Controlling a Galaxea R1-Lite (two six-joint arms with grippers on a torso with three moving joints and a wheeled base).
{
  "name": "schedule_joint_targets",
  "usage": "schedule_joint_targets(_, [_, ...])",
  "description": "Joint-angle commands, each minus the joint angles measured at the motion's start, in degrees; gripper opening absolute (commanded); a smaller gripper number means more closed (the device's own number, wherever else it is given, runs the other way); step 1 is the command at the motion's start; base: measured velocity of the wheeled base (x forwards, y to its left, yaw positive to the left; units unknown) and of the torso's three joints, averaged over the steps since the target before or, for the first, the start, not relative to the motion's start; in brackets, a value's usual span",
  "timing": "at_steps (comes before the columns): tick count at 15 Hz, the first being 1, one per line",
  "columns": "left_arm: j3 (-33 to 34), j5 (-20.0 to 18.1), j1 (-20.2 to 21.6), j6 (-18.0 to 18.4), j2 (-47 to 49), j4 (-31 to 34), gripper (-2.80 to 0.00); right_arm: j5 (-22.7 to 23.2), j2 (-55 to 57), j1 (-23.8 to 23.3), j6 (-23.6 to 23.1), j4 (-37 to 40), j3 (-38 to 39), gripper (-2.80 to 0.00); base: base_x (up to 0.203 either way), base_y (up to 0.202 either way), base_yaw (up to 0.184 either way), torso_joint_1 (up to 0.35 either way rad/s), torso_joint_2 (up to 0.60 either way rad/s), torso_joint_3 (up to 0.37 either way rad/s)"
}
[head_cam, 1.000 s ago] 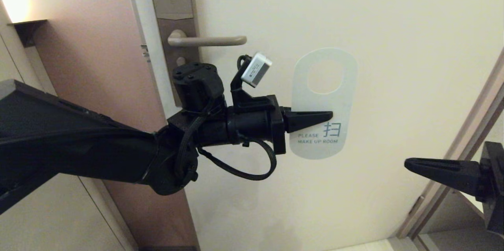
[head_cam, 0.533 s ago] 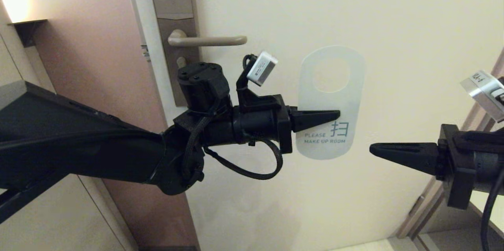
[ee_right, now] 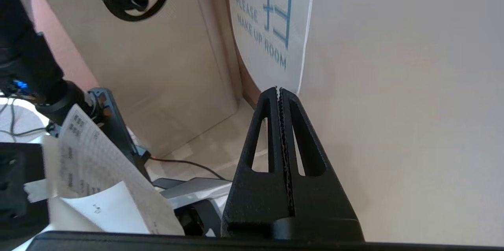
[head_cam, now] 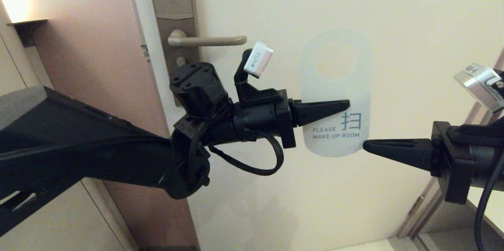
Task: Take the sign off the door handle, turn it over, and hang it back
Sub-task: Hand it to the other hand
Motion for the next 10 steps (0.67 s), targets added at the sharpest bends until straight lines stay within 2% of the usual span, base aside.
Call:
schedule_joint_targets(1, [0.16, -0.22, -0.22, -0.20, 0.17, -0.42, -2.80, 0.28, -1.09, 0.04, 0.07, -0.06, 0.68, -2.80, 0.000, 0.000, 0.000, 0.000, 0.00, 0.000])
schedule_joint_targets(2, [0.25, -0.22, -0.42, -0.14, 0.23, -0.42, -2.80, 0.54, -1.27, 0.04, 0.10, -0.06, 1.05, 0.00, 0.000, 0.000, 0.000, 0.000, 0.00, 0.000])
schedule_joint_targets(10, [1.04, -0.13, -1.38, -0.20, 1.14, -1.83, -2.80, 0.24, -3.58, -0.05, 0.37, -0.06, 5.30, 0.00, 0.000, 0.000, 0.000, 0.000, 0.00, 0.000])
